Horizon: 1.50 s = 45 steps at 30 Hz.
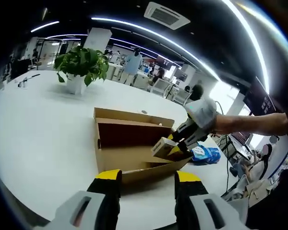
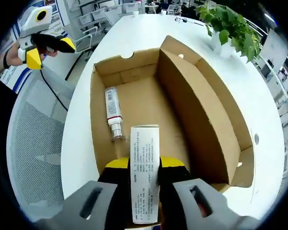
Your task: Operate the shoe box by opening the lid, removing the specified soft item, and placing it in the target area until the item is outside and the box remains undamaged.
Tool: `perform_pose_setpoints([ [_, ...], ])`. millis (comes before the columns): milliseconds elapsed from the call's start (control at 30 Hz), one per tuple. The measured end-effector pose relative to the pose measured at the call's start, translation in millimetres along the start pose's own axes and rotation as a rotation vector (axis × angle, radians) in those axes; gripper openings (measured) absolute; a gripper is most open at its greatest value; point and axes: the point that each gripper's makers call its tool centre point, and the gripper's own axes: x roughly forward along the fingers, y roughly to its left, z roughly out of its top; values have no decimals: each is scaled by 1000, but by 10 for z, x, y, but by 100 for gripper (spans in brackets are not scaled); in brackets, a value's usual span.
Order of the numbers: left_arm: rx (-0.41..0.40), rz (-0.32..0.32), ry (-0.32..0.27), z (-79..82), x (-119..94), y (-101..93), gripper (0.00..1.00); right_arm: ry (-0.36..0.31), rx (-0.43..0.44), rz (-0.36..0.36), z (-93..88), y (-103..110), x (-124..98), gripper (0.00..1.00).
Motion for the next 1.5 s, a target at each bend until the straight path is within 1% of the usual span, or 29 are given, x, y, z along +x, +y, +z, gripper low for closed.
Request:
perform_pose_setpoints([
  [133, 10, -10, 2, 15, 15, -45, 44, -29, 6, -18, 34, -1, -143, 18],
  [200, 17, -16, 4, 26, 27, -73, 44, -45, 1, -31, 53, 56, -256, 18],
  [467, 35, -39, 9, 59, 71, -180, 44, -93, -21, -59, 97, 145, -533, 18],
  [533, 39, -45, 11, 67, 83, -207, 44, -119, -55, -86, 135, 140, -616, 18],
  [700, 45, -61, 10, 83, 118, -280, 44, -148, -37, -117, 118, 202, -808, 18],
  [867, 51, -79, 15, 72, 167, -367, 44, -176, -38, -156, 52, 268, -995, 18],
  [900, 51, -82, 16, 71, 177, -379, 44, -182, -54, -177, 1, 175, -986, 18],
  [967, 53, -88, 18, 73, 199, -403, 44, -179, -40, -194, -110, 148, -1027, 18],
  [1033, 57, -94, 19, 74, 224, -440, 44, -188, -14, -209, -210, 170, -1102, 18],
  [1133, 55, -105, 20, 77, 256, -492, 44, -177, 14, -231, -406, 195, -1193, 18],
  [1200, 58, -111, 23, 84, 280, -525, 44, -169, 48, -247, -593, 210, -1274, 18],
  [1300, 67, -122, 29, 86, 315, -593, 44, -159, 81, -267, -795, 213, -1350, 18],
  [1400, 74, -133, 34, 84, 362, -676, 44, -138, 118, -293, -1088, 210, -1435, 18],
  [1467, 74, -140, 37, 82, 396, -722, 44, -125, 133, -302, -1239, 209, -1462, 18],
  [1500, 74, -143, 38, 82, 409, -744, 44, -114, 156, -319, -1367, 193, -1494, 18],
])
